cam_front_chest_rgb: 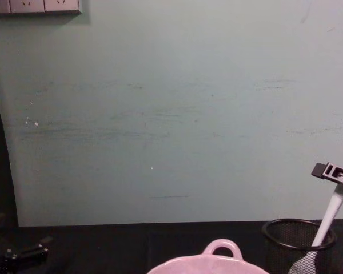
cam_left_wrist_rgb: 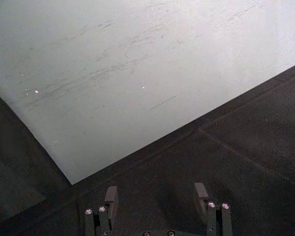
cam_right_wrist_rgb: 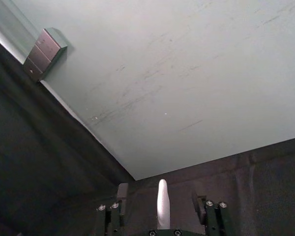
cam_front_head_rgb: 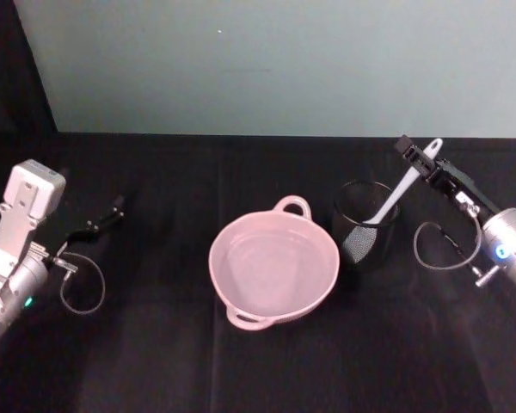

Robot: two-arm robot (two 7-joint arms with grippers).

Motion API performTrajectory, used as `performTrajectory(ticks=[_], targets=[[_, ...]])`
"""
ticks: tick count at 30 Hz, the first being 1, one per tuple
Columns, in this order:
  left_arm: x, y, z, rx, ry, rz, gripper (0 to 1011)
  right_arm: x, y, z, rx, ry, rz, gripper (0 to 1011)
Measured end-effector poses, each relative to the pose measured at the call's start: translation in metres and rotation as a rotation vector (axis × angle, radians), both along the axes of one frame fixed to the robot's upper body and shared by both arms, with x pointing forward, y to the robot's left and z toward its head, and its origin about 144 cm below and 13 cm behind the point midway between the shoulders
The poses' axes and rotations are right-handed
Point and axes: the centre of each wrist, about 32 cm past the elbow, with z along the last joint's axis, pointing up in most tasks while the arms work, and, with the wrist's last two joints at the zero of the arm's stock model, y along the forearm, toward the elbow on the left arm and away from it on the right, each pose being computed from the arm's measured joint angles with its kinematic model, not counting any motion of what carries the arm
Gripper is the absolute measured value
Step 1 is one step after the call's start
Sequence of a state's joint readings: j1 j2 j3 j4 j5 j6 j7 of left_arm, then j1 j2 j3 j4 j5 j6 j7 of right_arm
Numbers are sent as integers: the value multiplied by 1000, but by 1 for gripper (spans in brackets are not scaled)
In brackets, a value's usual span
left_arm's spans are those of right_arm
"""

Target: Use the one hand to pick up the spoon and stir the clear water in the bowl.

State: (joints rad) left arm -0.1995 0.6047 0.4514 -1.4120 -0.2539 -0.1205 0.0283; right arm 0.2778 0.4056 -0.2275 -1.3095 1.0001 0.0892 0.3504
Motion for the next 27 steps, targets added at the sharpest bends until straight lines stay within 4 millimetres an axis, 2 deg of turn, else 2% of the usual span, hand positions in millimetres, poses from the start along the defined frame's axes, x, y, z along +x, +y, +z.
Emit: performTrajectory(ticks=[2,4,6,7,10,11,13,17,19,21,24,27], targets=[[0,0,0,0,0,0,1011,0,-1,0,-1,-1,0,769],[0,0,0,0,0,0,1011,0,-1,0,0,-1,0,751],[0,0,0,0,0,0,1011,-1,-1,0,1,-4,0,695],[0,0,0,0,0,0,1011,-1,-2,0,2,-5,0,633],[0,0,0,0,0,0,1011,-1,-2,0,3,-6,1,575],[0,0,0,0,0,0,1011,-1,-2,0,2,-7,1,512],[0,0,0,0,0,0,1011,-1,-2,1,1,-8,2,477],[0,0,0,0,0,0,1011,-3,-1,3,-8,-17,2,308],[0,0,0,0,0,0,1011,-3,-1,4,-15,-22,3,273],[0,0,0,0,0,0,1011,-5,1,7,-33,-34,4,189],[0,0,0,0,0,0,1011,-7,3,13,-65,-54,7,114],[0,0,0,0,0,0,1011,-9,6,19,-109,-80,7,110]])
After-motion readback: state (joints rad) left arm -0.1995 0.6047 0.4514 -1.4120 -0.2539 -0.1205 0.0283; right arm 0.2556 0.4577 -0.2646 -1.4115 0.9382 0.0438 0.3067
